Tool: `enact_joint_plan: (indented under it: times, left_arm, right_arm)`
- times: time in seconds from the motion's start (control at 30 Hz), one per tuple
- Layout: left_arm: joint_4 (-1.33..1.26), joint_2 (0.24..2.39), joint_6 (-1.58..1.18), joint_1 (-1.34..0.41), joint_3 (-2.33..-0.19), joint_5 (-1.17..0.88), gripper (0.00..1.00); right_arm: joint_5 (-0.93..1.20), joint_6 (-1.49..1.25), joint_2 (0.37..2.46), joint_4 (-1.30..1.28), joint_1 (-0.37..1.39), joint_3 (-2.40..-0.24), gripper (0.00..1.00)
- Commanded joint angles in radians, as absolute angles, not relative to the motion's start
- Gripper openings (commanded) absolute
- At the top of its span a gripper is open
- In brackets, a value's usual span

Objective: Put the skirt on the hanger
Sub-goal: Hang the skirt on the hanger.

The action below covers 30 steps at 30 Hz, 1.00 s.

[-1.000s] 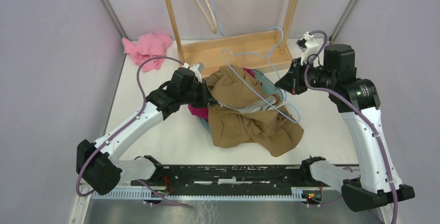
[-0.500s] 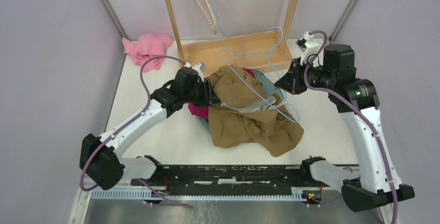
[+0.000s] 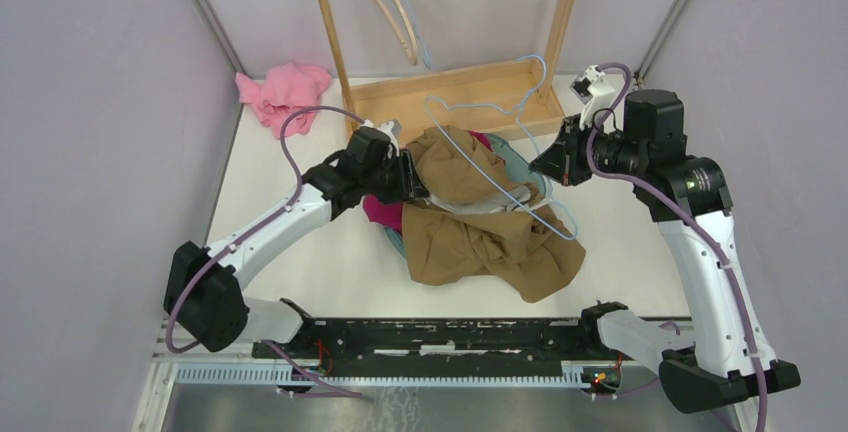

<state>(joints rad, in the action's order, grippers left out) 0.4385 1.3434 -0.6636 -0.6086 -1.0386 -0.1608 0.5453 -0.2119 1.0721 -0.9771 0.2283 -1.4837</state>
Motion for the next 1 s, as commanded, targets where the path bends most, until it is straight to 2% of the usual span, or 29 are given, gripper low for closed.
enact_joint_plan:
  times: [0.0,0.27,0.63,0.97]
  left_arm:
    - [0.375,1.377,-0.702,-0.612,-1.086,-0.141,0.47]
    - [0.354,1.423,-0.711,-0.612,-1.094,-0.14,0.37]
    - [0.343,1.41,-0.723,-0.607,-1.115,-0.106,0.09]
    - [0.356,1.382,-0.722,-0.571,-1.164,-0.195,0.06]
  right_arm:
    - [0.563,-0.212,1.04,-0.925,0.232,-1.474,0.01]
    - [0.579,-0.217,1.019,-0.914,0.232,-1.442,0.01]
    - [0.593,-0.219,0.99,-0.923,0.233,-1.409,0.01]
    - [0.6,-0.202,0.962,-0.988,0.233,-1.418,0.01]
